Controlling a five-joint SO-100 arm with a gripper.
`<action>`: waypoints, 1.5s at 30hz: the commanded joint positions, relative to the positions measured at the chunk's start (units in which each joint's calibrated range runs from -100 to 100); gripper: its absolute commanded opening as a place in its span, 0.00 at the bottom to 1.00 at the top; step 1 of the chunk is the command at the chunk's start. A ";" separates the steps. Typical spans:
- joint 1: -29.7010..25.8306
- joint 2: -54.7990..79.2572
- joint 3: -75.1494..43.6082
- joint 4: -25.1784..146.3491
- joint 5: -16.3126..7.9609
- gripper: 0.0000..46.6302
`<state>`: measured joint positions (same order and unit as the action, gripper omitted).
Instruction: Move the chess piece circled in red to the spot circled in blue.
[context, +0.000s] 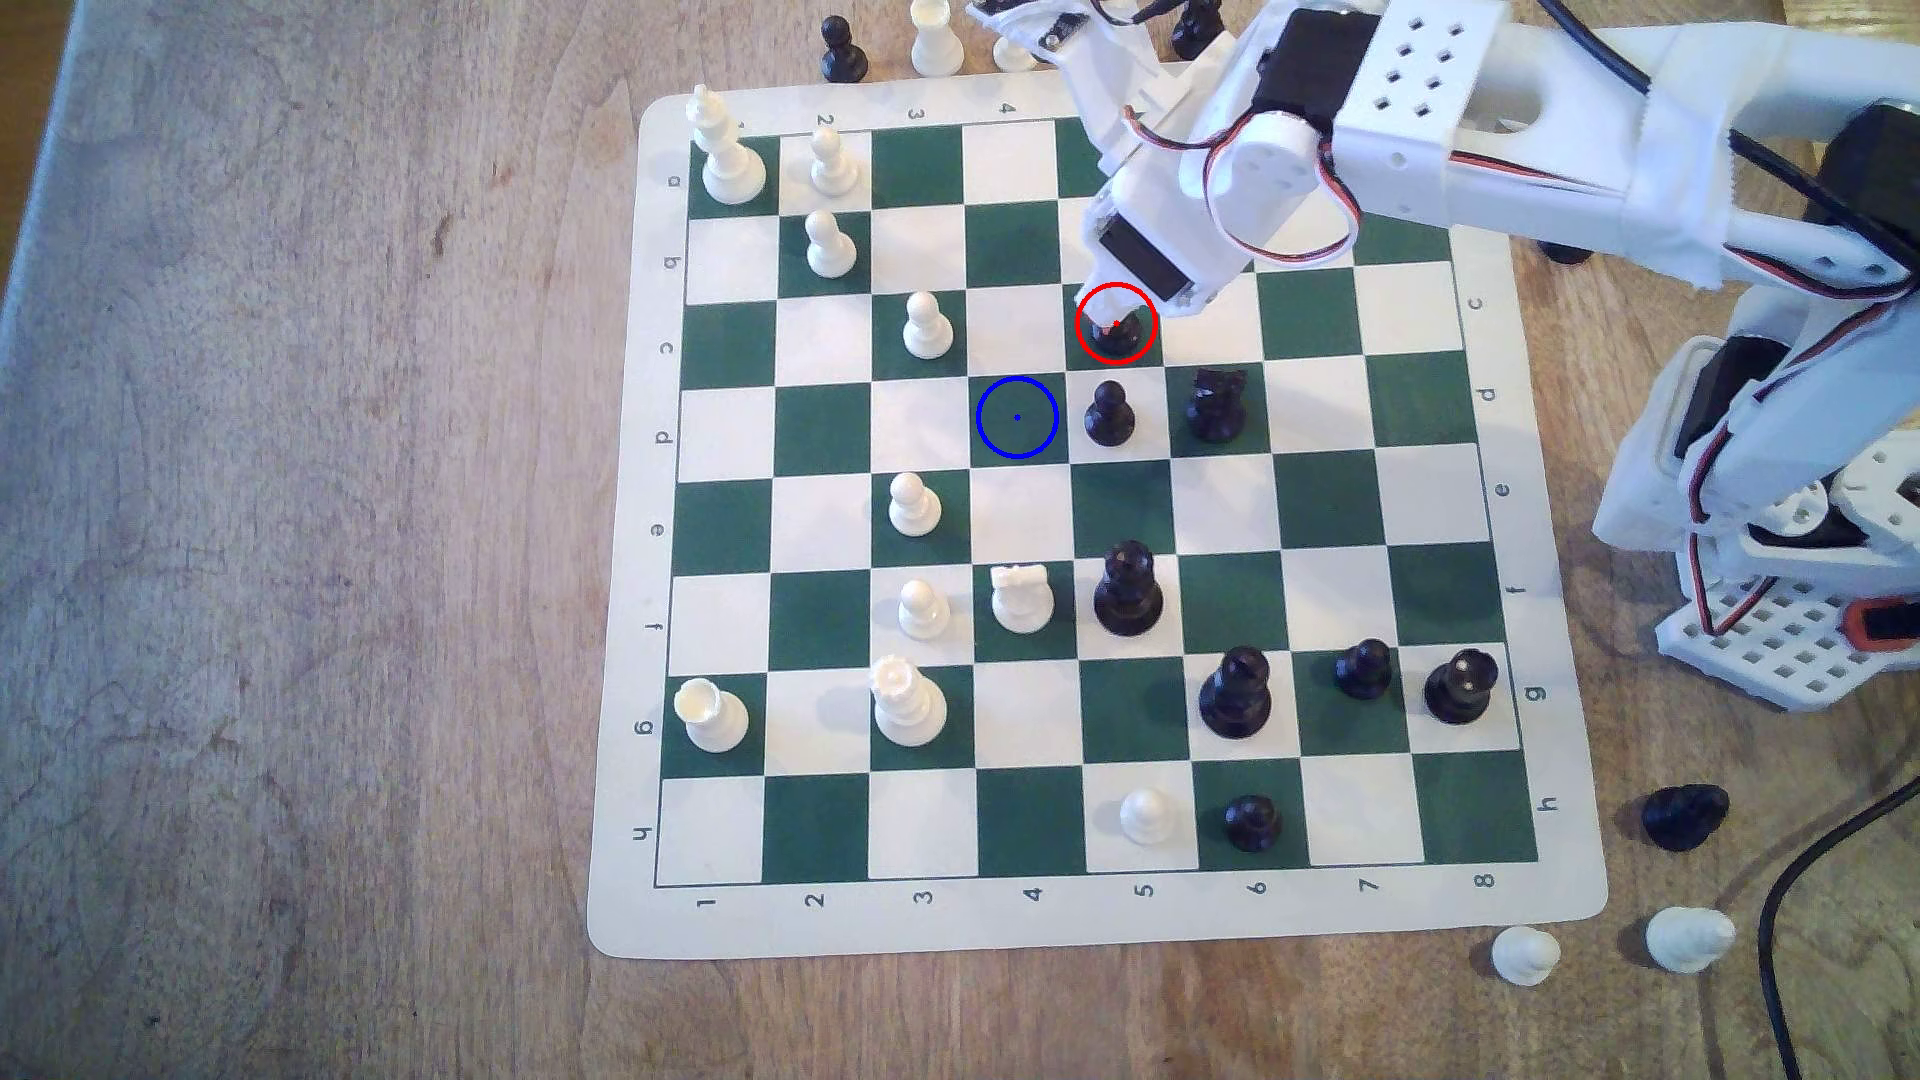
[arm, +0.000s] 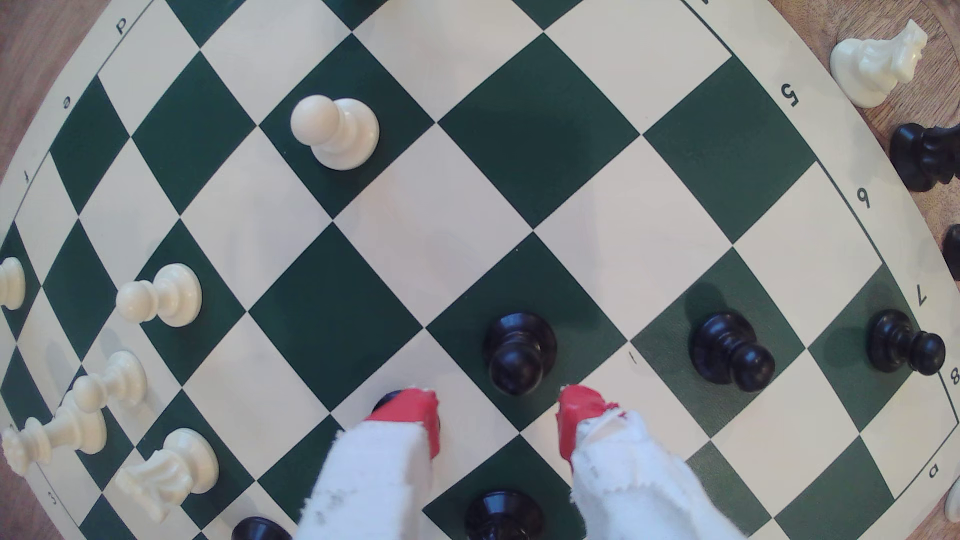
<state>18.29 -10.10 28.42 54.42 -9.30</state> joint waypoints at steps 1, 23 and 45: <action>-0.26 1.35 -6.57 -1.43 0.05 0.29; -0.10 8.06 -6.94 -4.79 0.93 0.28; -1.04 9.16 -7.03 -5.61 1.07 0.13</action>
<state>17.48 0.71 26.25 49.32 -8.33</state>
